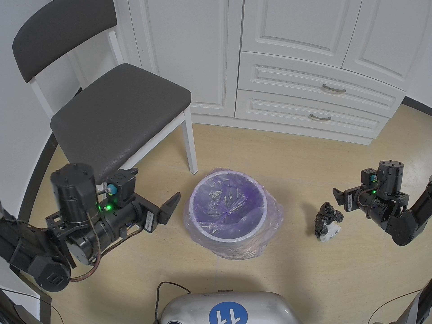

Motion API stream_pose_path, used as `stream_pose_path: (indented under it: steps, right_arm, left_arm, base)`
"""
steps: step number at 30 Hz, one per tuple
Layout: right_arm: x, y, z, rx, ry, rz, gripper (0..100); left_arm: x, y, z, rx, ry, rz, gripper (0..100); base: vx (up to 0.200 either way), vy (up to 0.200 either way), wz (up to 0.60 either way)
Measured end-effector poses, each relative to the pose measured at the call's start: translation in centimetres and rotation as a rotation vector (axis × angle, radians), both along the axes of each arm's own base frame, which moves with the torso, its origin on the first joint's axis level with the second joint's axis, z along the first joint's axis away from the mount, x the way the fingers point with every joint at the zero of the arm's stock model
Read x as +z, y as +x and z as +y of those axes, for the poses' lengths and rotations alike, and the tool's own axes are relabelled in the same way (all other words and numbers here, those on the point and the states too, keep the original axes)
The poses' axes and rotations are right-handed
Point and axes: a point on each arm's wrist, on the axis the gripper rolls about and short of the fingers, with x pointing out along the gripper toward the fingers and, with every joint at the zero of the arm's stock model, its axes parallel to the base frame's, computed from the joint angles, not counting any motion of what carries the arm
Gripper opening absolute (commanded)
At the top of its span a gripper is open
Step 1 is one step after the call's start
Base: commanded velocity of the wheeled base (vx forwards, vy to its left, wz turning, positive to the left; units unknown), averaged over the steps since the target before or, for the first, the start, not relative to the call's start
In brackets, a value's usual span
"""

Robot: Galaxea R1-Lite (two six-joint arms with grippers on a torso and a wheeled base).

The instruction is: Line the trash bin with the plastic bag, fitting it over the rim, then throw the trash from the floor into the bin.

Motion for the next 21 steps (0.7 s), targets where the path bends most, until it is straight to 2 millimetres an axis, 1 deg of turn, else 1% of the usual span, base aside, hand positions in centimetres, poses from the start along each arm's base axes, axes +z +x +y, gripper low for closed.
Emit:
stream_pose_path:
  steps: [7, 15, 21]
  right_arm:
    - [-0.1, 0.1, -0.4, -0.013, -0.001, 0.003, 100]
    - [-0.4, 0.6, -0.8, -0.027, -0.001, 0.011, 100]
    - [-0.7, 1.0, -1.0, -0.037, -0.002, 0.023, 100]
  left_arm:
    - [1.9, -2.0, 1.4, -0.024, -0.072, -0.051, 100]
    - [4.3, -4.1, 3.3, -0.022, -0.251, -0.082, 100]
    - [5.0, -5.4, 5.1, -0.051, -0.287, -0.108, 100]
  base:
    - [0.000, 0.000, 0.00]
    - [0.000, 0.000, 0.00]
    - [0.000, 0.000, 0.00]
